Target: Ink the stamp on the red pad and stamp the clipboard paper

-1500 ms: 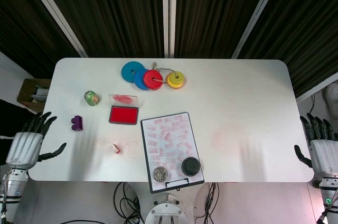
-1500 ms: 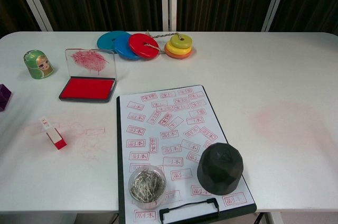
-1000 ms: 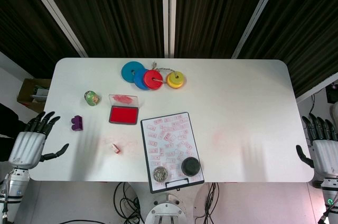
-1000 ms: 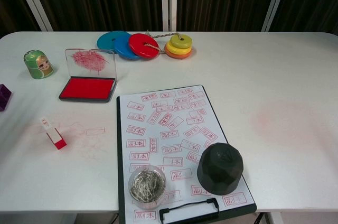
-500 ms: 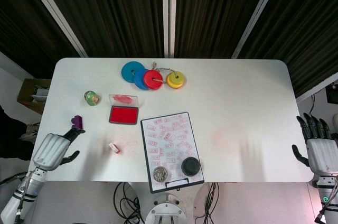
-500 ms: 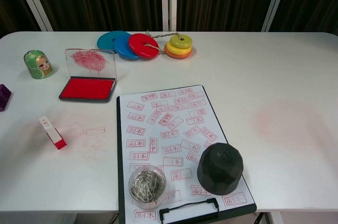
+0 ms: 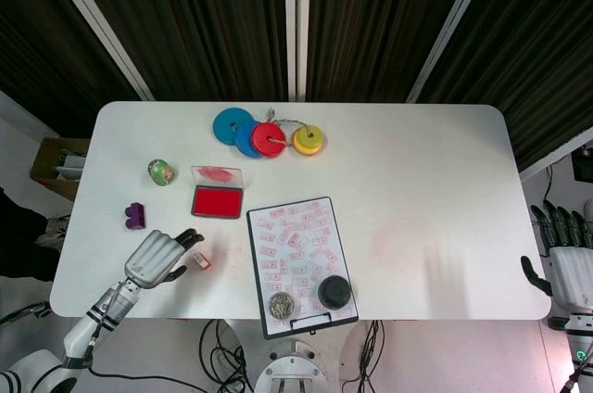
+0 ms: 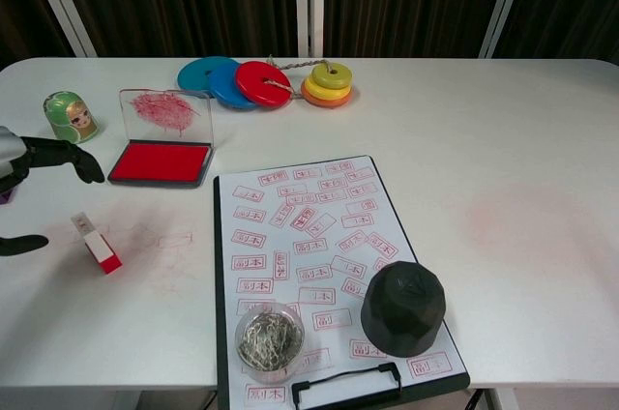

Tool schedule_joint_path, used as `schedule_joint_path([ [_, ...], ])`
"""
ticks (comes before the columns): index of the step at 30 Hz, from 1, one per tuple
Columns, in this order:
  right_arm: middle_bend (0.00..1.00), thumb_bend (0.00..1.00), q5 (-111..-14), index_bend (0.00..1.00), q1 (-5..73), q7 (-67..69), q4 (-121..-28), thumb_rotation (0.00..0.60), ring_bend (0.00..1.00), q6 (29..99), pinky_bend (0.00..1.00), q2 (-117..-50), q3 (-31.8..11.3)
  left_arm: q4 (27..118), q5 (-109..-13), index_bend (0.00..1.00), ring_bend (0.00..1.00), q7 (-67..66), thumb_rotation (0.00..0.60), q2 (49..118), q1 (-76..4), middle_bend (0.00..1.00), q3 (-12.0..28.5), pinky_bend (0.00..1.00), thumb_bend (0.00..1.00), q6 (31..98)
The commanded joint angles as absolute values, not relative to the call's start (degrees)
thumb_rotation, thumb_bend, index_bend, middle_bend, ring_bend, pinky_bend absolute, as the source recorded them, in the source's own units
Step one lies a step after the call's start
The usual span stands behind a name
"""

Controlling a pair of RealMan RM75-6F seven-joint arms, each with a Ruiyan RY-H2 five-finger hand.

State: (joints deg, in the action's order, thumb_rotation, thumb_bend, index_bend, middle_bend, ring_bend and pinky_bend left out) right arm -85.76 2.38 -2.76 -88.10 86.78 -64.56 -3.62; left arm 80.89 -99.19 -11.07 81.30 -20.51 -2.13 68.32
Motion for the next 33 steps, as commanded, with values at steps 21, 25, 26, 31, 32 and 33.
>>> schedule_joint_path([
  [21,0.00,0.28,-85.2,0.00,2.5,-2.2,-87.1,0.600,0.00,86.1,0.00,-65.0,-3.7,70.2,-101.3,0.44,0.94,-8.4,0.600,88.7,-22.2,0.44,-5.0,0.98,0.33,71.1],
  [25,0.00,0.28,-85.2,0.00,2.4,-2.1,-87.0,0.600,0.00,86.0,0.00,-65.1,-3.7,69.6,-101.1,0.44,0.94,-7.8,0.600,89.2,-22.5,0.44,-5.2,0.98,0.34,71.1],
  [26,0.00,0.28,-85.2,0.00,2.4,-2.1,-87.0,0.600,0.00,86.0,0.00,-65.1,-3.7,69.4,-101.2,0.44,0.94,-7.7,0.600,89.3,-22.5,0.44,-5.2,0.98,0.34,71.3],
  [31,0.00,0.28,-85.0,0.00,2.4,-2.0,-86.8,0.600,0.00,86.0,0.00,-65.1,-3.8,68.5,-101.3,0.45,0.94,-6.9,0.600,89.8,-22.8,0.45,-5.5,0.98,0.34,71.8],
  [32,0.00,0.28,-85.0,0.00,2.4,-2.0,-86.8,0.600,0.00,86.0,0.00,-65.1,-3.8,68.3,-101.4,0.45,0.94,-6.7,0.600,89.9,-22.8,0.45,-5.5,0.98,0.34,71.9],
  [33,0.00,0.28,-85.0,0.00,2.4,-2.0,-86.8,0.600,0.00,86.0,0.00,-65.1,-3.8,68.1,-101.4,0.46,0.94,-6.6,0.600,90.0,-22.9,0.46,-5.6,0.98,0.34,72.0],
])
